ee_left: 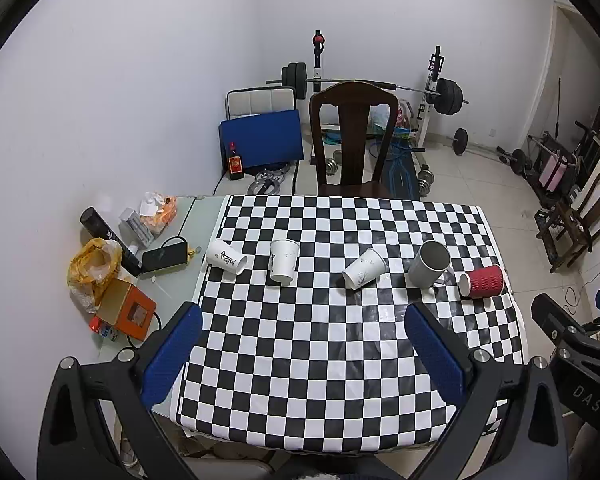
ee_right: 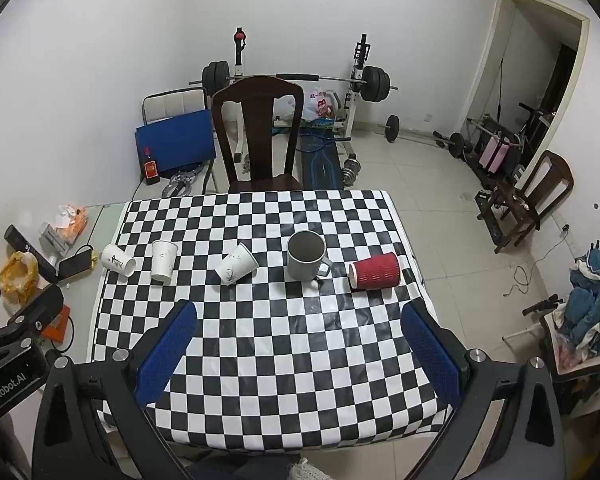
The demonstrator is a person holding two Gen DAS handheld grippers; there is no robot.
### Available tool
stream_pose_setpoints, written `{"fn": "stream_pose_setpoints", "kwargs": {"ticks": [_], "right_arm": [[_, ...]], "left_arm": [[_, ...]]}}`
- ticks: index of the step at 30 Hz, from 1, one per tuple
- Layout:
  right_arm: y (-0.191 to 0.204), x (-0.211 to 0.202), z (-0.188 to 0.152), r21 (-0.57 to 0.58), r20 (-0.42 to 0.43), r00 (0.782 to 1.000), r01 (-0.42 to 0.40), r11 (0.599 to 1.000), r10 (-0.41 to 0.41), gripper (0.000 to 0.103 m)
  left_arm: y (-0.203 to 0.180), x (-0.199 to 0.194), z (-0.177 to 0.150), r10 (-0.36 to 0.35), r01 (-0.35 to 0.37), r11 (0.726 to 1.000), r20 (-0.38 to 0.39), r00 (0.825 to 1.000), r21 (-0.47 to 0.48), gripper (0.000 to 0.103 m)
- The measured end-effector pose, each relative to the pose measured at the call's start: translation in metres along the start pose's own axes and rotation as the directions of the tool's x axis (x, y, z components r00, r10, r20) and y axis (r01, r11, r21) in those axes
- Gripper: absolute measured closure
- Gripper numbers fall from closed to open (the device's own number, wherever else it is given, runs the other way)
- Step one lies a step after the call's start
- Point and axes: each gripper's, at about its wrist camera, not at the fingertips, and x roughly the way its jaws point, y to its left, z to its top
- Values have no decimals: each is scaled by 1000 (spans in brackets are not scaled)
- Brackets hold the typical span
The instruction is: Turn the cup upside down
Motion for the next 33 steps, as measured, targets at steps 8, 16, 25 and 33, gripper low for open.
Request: {"fn": "stream_pose_setpoints", "kwargs": {"ticks": [8,16,25,33], "right_arm": [[1,-4,-1,2,3,1000,0,1000,0,0],[-2,-7,-2,2,4,1000,-2,1000,2,0],[-4,-11,-1,3,8,1000,-2,1000,2,0],[-2,-13,-3,0,12,1000,-3,1000,3,0]], "left_arm": [[-6,-5,2,-4,4,1000,-5,1000,-3,0],[-7,-5,4,-2,2,1000,0,1000,-2,0],[-7,-5,4,-6,6,1000,-1,1000,-2,0],[-7,-6,4,-8,8,1000,2,1000,-2,0]]}}
